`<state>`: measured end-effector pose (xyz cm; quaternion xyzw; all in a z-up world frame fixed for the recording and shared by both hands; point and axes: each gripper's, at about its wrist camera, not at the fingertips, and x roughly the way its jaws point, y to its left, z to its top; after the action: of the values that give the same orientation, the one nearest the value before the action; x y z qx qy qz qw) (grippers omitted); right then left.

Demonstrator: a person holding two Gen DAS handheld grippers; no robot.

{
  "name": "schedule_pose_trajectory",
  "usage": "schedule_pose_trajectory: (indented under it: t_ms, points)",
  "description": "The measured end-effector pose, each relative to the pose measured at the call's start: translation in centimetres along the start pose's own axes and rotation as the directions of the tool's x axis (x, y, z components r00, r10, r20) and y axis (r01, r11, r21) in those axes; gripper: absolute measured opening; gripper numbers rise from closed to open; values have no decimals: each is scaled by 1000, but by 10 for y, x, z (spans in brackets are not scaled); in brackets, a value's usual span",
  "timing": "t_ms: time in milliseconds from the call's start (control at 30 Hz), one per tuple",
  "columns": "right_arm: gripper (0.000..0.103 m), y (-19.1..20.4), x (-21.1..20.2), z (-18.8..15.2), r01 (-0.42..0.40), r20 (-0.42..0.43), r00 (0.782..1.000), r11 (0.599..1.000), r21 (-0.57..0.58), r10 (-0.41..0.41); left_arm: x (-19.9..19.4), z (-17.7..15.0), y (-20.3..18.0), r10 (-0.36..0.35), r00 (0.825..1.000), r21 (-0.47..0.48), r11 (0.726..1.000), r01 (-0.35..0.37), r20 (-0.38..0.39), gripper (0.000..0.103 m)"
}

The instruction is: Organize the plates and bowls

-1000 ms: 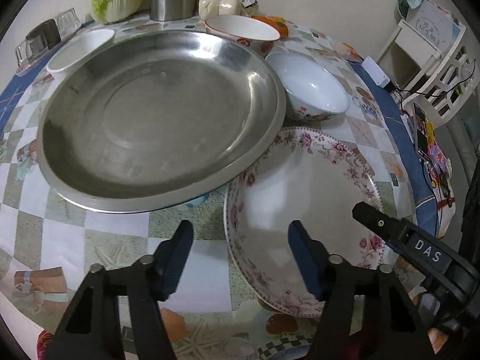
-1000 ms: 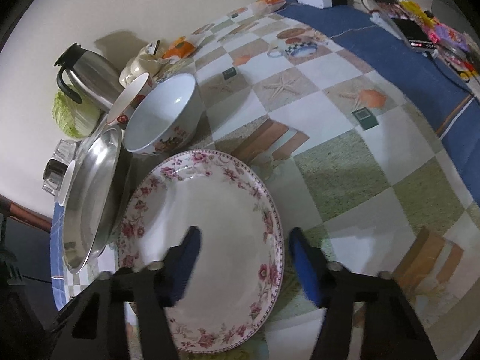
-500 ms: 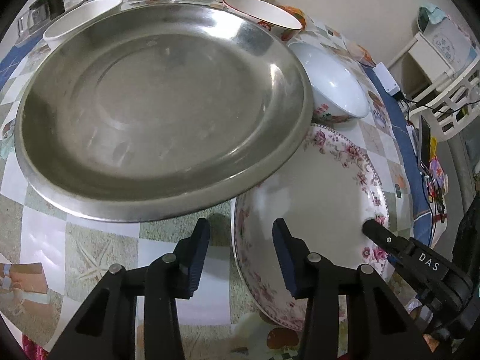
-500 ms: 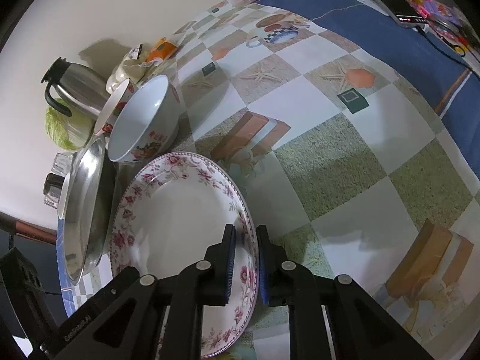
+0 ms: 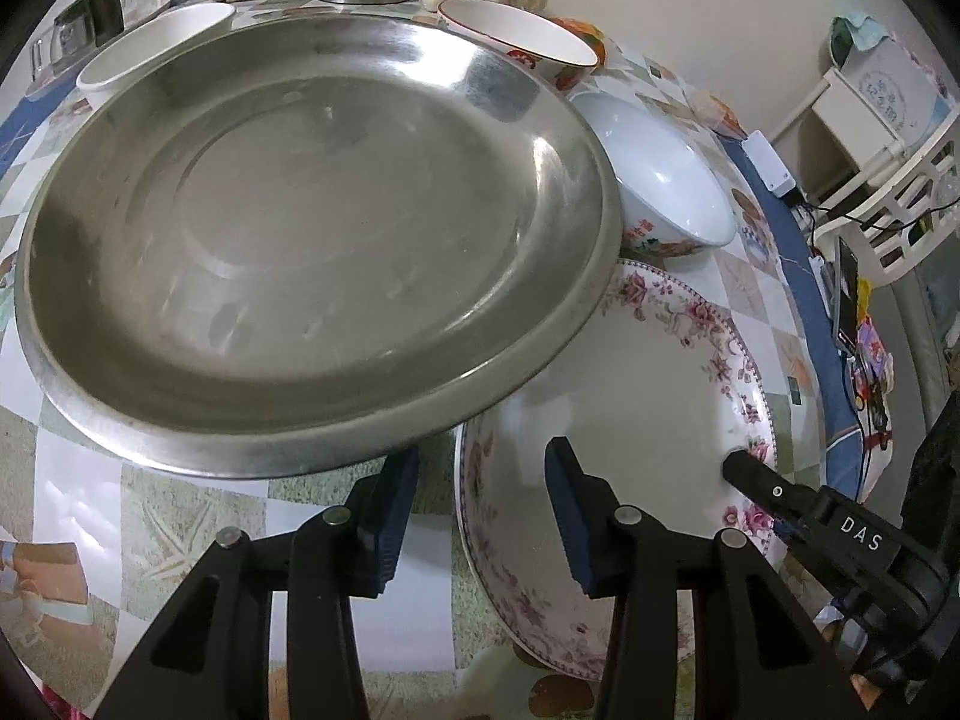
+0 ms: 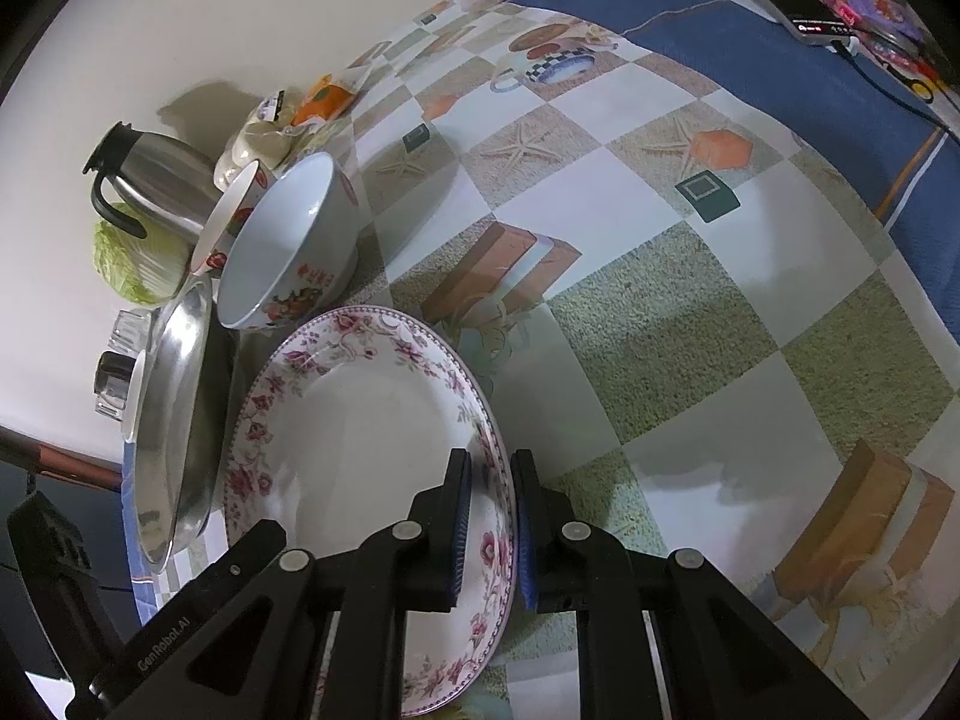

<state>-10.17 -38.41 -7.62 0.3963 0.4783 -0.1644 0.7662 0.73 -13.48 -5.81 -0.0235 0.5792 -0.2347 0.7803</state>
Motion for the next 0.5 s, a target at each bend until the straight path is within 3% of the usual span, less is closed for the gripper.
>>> schedule_pose_trajectory:
  t_ms: [100, 200, 300, 500]
  points:
    - [15, -2, 1, 1, -12, -4, 1000, 1000, 6, 12, 1, 0, -2, 8, 1000, 9, 1000, -8, 11, 43]
    - [15, -4, 1, 2, -24, -6, 1000, 1000, 18, 24, 3, 0, -6, 36, 999, 30, 999, -37, 19, 32]
    - [14, -7, 0, 2, -42, -8, 999, 998, 40, 42, 5, 0, -7, 9, 1000, 26, 1000, -9, 11, 24]
    - [14, -20, -5, 7, -42, 9, 999, 996, 78, 41, 10, -1, -14, -52, 999, 34, 998, 52, -5, 19]
